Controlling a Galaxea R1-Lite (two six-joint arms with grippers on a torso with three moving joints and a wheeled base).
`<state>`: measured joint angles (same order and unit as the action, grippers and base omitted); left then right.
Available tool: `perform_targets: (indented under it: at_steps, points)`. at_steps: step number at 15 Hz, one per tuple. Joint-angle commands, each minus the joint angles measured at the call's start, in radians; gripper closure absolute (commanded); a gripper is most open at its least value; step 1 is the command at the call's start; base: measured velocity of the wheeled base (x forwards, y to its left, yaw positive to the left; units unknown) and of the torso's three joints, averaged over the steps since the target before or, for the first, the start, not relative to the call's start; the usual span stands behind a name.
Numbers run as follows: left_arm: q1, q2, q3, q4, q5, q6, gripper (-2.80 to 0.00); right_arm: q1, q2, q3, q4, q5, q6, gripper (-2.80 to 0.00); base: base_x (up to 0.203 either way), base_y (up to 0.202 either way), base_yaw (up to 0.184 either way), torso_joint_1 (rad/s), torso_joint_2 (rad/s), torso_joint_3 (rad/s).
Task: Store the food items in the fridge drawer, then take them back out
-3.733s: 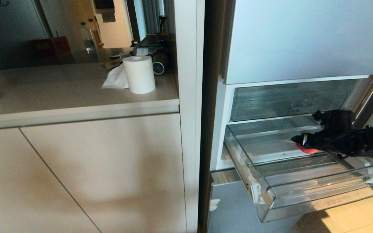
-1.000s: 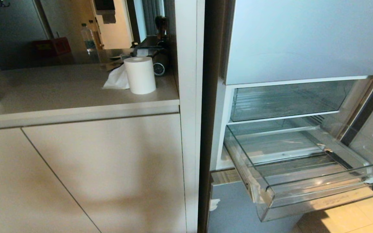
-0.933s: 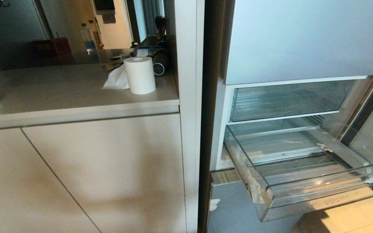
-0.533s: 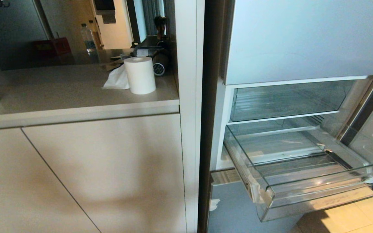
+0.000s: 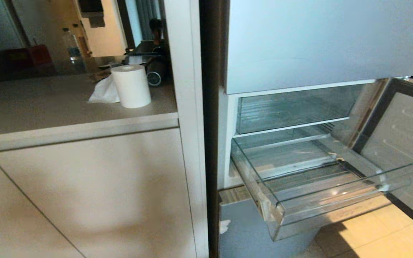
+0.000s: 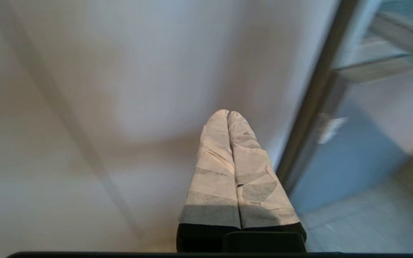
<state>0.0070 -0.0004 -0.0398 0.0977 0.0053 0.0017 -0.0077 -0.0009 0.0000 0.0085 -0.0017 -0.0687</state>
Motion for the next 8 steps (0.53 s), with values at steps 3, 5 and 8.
perform_targets:
  at_steps: [3,5,8]
  points:
    - [0.001,0.0,0.0,0.001,0.001,0.0,0.0,0.0,0.002,0.0,0.001,0.005,-0.003,0.0,0.003,0.007,-0.176,0.003,0.0,0.003]
    - [0.001,0.0,0.0,0.001,0.001,0.0,0.0,0.0,0.002,0.0,0.001,0.003,-0.002,0.0,0.0,0.01,-0.175,0.004,0.0,0.007]
    - [0.001,0.0,0.0,0.001,0.0,0.0,0.0,0.0,0.002,0.0,0.001,0.003,-0.002,0.0,-0.002,0.008,-0.176,0.002,0.0,0.003]
